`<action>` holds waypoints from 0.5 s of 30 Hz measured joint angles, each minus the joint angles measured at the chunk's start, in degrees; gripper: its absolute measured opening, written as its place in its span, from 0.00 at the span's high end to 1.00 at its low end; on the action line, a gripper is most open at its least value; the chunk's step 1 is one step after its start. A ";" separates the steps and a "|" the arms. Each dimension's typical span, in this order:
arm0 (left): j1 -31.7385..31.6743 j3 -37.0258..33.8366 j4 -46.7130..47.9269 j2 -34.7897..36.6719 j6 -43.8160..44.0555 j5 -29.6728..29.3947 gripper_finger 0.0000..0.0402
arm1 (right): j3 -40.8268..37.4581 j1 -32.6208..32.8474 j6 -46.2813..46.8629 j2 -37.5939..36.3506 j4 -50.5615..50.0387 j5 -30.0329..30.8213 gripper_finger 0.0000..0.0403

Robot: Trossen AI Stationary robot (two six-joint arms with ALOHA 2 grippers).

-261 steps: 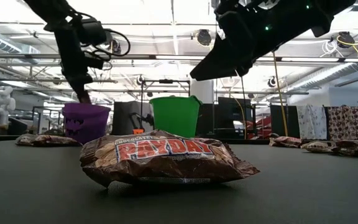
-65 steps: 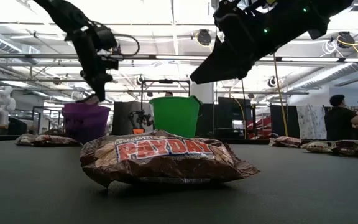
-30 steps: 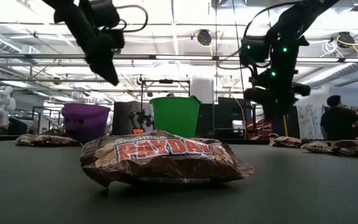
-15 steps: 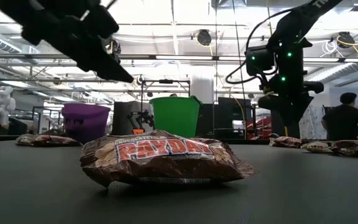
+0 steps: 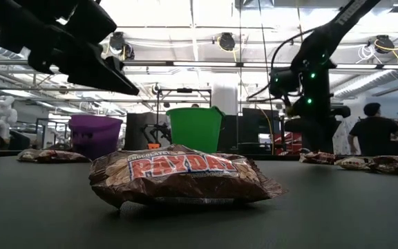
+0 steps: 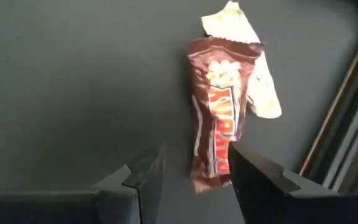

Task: Sort candy by brand, put in halloween buckets
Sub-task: Put the brown chocolate bar into the purple bucket

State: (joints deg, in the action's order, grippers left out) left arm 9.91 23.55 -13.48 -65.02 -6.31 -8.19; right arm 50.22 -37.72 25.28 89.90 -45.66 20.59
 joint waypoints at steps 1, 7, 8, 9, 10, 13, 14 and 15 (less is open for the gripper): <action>0.03 0.00 -0.06 0.04 -0.04 -0.55 0.63 | -0.02 -0.63 -0.79 0.47 0.30 0.01 0.59; 0.05 0.00 -0.03 0.05 -0.63 -1.05 0.63 | -0.02 -4.11 -2.23 2.17 1.58 0.49 0.59; 0.05 0.00 0.00 0.05 -0.63 -1.42 0.63 | -0.02 -4.66 -2.23 2.53 1.60 0.45 0.59; 0.03 0.00 -0.02 0.05 -0.63 -1.69 0.63 | -0.02 -5.17 -2.24 2.95 1.61 0.36 0.59; -0.01 0.00 -0.02 0.05 -0.63 -1.77 0.63 | -0.02 -5.57 -2.44 3.48 1.91 0.32 0.59; -0.02 0.00 0.02 0.05 -0.43 -1.77 0.63 | -0.02 -6.41 -3.30 4.98 2.43 0.08 0.63; -0.02 0.00 0.08 0.05 -0.28 -1.78 0.63 | -0.02 -6.53 -3.62 5.40 2.62 -0.05 0.65; -0.02 0.00 0.23 0.05 -0.20 -1.77 0.63 | -0.02 -6.53 -3.90 5.75 2.85 -0.07 0.67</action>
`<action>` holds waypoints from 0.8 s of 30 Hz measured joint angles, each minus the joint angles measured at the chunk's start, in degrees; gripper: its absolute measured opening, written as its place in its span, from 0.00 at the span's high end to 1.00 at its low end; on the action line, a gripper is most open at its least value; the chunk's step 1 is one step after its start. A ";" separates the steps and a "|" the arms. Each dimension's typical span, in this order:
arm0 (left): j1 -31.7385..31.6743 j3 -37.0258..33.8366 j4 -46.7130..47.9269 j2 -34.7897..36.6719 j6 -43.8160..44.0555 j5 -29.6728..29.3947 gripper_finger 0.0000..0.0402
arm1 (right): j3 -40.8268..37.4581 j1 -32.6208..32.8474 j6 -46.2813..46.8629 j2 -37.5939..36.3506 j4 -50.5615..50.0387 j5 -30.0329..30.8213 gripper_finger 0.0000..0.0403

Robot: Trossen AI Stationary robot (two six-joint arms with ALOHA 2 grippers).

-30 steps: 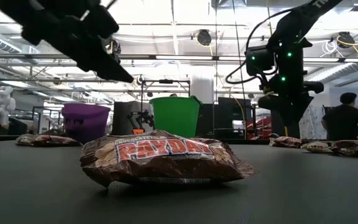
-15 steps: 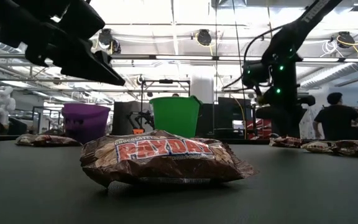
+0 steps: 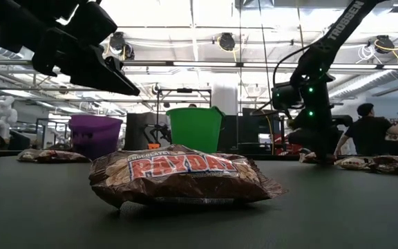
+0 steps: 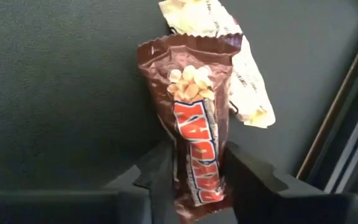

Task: Sort candy by brand, put in halloween buckets
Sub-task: Put the brown chocolate bar into the purple bucket

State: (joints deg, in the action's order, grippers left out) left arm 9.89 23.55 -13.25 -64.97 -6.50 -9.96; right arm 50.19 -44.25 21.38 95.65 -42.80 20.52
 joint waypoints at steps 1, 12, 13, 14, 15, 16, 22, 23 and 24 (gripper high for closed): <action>-0.01 0.00 0.23 0.00 0.00 0.00 0.63 | 0.00 0.00 -0.06 0.16 0.13 0.02 0.70; -0.02 0.00 0.47 0.00 -0.02 0.00 0.63 | 0.02 0.07 -1.72 -2.82 -0.88 -5.21 0.95; -0.02 0.00 0.47 0.00 -0.07 0.00 0.63 | 0.02 0.07 -1.96 -3.42 -1.34 -6.73 0.96; -0.02 0.00 0.45 0.00 -0.07 0.00 0.63 | 0.02 0.11 -2.10 -4.13 -1.90 -8.15 0.96; -0.02 0.00 0.43 0.00 -0.07 0.00 0.63 | 0.02 0.11 -2.14 -4.87 -2.55 -9.93 0.95; -0.02 0.00 0.35 0.00 -0.06 0.00 0.63 | 0.02 0.11 -2.04 -5.64 -3.14 -11.90 0.95; 0.00 0.02 -3.11 -1.21 0.04 2.78 0.63 | 0.02 1.74 -1.01 -10.66 -3.92 -22.62 0.95; 0.07 0.02 -4.17 -1.80 0.07 4.05 0.63 | 0.02 2.47 -1.04 -11.34 -3.63 -24.76 0.95; 0.27 0.02 -5.51 -2.53 0.05 5.52 0.63 | 0.03 3.23 -0.90 -12.04 -3.21 -26.90 0.95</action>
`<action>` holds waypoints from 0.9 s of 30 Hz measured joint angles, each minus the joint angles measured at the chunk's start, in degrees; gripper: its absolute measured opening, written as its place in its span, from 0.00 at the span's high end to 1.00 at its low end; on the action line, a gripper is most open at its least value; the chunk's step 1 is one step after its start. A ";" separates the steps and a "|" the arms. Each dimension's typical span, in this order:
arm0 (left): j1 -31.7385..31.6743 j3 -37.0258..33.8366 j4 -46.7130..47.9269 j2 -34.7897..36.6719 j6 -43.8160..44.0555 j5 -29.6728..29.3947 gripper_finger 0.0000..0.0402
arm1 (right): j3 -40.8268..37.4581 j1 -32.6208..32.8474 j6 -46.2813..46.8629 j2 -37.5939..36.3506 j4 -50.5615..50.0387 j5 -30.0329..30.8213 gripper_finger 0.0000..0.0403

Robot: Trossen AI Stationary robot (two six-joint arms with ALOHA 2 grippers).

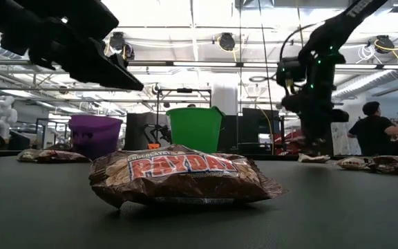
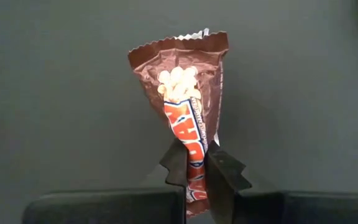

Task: Sort candy by brand, put in halloween buckets
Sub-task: Put the brown chocolate bar into the purple bucket

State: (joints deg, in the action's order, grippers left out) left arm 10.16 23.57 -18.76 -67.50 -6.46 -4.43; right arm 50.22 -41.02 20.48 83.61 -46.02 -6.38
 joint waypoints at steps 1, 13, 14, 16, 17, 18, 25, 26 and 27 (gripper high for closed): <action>0.27 0.00 -1.54 -0.86 -0.13 1.39 0.63 | 0.01 0.91 0.24 -0.59 0.39 -1.96 0.95; 5.38 0.00 -27.60 -16.50 -10.51 14.10 0.63 | 0.04 21.89 3.67 -0.77 25.46 -11.97 0.95; 5.41 0.00 -30.35 -17.84 -10.25 13.84 0.63 | 0.04 23.77 3.44 -0.29 28.85 -11.95 0.95; 5.35 0.00 -35.48 -20.29 -6.56 10.84 0.63 | 0.06 27.42 2.20 0.74 35.39 -11.89 0.95; 5.24 0.02 -37.97 -21.63 -3.85 8.36 0.63 | 0.10 29.26 1.08 1.34 38.13 -11.57 0.95; 5.08 0.04 -40.08 -22.76 -0.99 5.41 0.63 | 0.10 30.96 -0.17 2.00 40.48 -11.27 0.95; 3.62 0.06 -46.85 -27.59 4.61 -0.63 0.63 | 0.08 39.83 -4.20 5.31 49.47 -4.56 0.95; 3.36 0.08 -46.91 -27.63 4.47 -0.76 0.63 | 0.08 40.62 -4.21 5.44 49.64 -3.75 0.95; 3.21 0.09 -46.93 -27.63 4.16 -0.84 0.63 | 0.08 41.48 -4.23 5.49 49.33 -2.94 0.95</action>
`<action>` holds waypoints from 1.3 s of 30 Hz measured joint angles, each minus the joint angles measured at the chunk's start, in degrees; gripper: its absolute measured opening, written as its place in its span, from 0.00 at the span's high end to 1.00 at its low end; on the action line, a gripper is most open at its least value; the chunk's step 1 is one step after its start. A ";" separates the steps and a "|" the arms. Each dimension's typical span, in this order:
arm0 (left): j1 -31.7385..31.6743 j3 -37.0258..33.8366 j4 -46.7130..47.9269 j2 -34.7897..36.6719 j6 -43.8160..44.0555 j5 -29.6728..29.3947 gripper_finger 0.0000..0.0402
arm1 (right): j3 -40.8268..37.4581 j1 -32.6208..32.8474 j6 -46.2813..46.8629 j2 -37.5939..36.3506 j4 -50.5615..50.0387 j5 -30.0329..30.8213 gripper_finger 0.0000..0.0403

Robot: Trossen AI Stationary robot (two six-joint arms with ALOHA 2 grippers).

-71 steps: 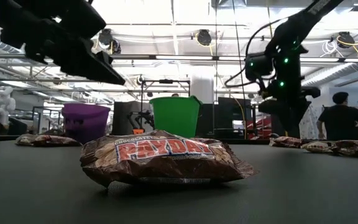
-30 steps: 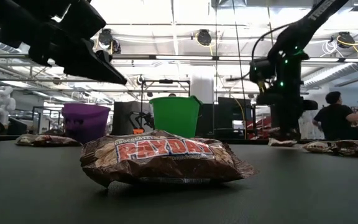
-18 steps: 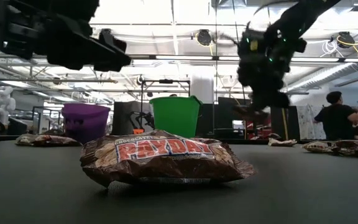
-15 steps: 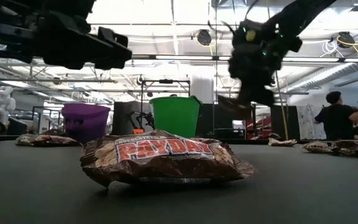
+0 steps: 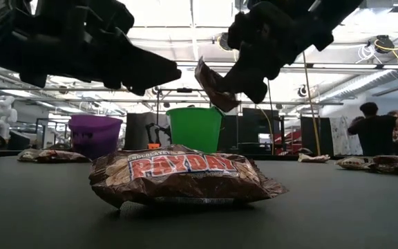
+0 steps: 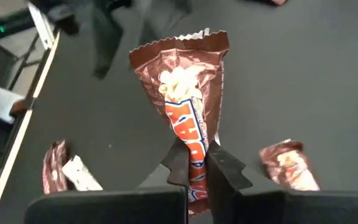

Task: Sort candy by brand, put in halloween buckets
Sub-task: Put the brown chocolate bar into the purple bucket

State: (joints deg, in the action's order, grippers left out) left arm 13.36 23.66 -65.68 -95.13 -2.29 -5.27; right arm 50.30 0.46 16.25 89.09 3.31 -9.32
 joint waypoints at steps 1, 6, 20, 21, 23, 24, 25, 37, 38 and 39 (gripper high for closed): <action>-0.21 0.00 -0.09 0.00 -0.53 -0.13 0.63 | 0.00 0.78 0.00 0.12 0.03 0.56 0.95; -0.87 0.00 -2.21 0.02 -1.43 -2.04 0.63 | 0.00 3.16 -0.02 1.55 1.71 0.71 0.95; -1.40 1.29 -2.92 0.00 -4.12 -3.59 0.63 | -0.02 3.80 -0.02 1.88 3.13 1.91 0.95; -1.40 1.49 -2.89 0.00 -4.14 -3.60 0.63 | -0.02 3.80 -0.03 1.88 3.33 1.90 0.95; -1.52 1.85 -2.59 0.00 -4.17 -3.76 0.63 | -0.02 3.80 -0.02 1.88 3.45 1.83 0.95; -1.72 1.93 -2.61 0.00 -4.14 -3.81 0.63 | -0.02 3.80 -0.03 1.88 3.37 1.80 0.95; -1.98 1.97 -2.70 0.00 -4.17 -3.87 0.63 | -0.02 3.80 -0.04 1.88 3.39 1.79 0.95; -5.57 1.97 -1.77 0.00 -4.28 3.43 0.63 | -0.02 3.80 -0.85 1.88 3.39 1.72 0.95; -5.53 1.97 -1.51 0.00 -4.54 3.81 0.63 | -0.02 3.80 -0.90 1.88 3.39 1.72 0.95; -5.53 1.97 -1.23 0.00 -4.72 3.86 0.63 | -0.02 3.80 -0.92 1.88 3.37 1.72 0.95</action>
State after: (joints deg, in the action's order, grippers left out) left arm 7.84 25.63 -66.91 -95.13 -7.01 -1.42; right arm 50.28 4.25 15.33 90.98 6.68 -7.60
